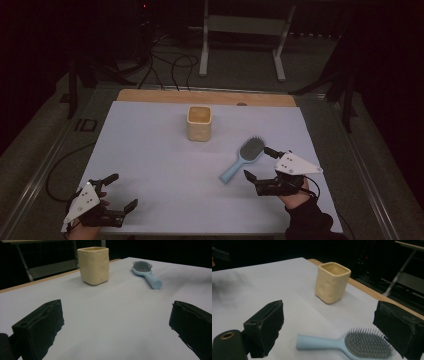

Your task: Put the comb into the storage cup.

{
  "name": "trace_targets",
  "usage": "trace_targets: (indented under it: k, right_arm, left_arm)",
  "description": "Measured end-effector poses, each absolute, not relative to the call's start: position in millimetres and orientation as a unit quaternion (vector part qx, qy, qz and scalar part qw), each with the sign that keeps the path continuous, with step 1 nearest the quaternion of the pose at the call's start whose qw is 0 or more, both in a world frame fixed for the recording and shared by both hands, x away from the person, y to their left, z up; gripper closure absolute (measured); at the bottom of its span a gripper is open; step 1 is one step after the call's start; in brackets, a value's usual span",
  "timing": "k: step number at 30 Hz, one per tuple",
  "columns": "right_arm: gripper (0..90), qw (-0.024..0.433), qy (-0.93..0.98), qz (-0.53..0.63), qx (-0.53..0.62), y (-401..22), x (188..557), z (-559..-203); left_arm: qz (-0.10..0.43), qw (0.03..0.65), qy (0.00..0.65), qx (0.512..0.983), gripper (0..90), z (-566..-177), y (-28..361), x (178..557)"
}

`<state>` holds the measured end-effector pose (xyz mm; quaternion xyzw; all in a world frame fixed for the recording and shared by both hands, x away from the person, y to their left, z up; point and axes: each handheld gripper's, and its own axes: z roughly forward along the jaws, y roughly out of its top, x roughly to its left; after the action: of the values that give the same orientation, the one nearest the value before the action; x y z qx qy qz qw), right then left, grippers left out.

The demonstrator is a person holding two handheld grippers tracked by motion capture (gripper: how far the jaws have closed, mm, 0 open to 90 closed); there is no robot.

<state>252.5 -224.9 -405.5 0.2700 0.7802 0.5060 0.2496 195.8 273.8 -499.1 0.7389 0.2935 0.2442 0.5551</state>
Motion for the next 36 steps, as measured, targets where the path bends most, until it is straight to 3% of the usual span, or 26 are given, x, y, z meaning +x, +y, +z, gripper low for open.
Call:
trace_targets:
  k: [13, 22, 33, 36]
  right_arm:
    - [9.1, 0.192, 0.797, 0.516, 0.249, -199, 287, -404]
    - [9.1, 0.181, 0.8, 0.517, 0.243, -186, 298, -408]
    - [9.2, 0.15, 0.823, 0.497, 0.232, -162, 313, -427]
    - [12.9, 0.137, 0.828, 0.492, 0.23, -156, 316, -433]
  left_arm:
    - [0.243, 0.559, 0.295, 0.736, 0.0, -499, 275, 196]
    - [0.242, 0.561, 0.297, 0.734, 0.0, -499, 276, 196]
    - [0.242, 0.56, 0.295, 0.735, 0.0, -499, 276, 196]
    - [0.242, 0.561, 0.294, 0.735, 0.0, -498, 276, 196]
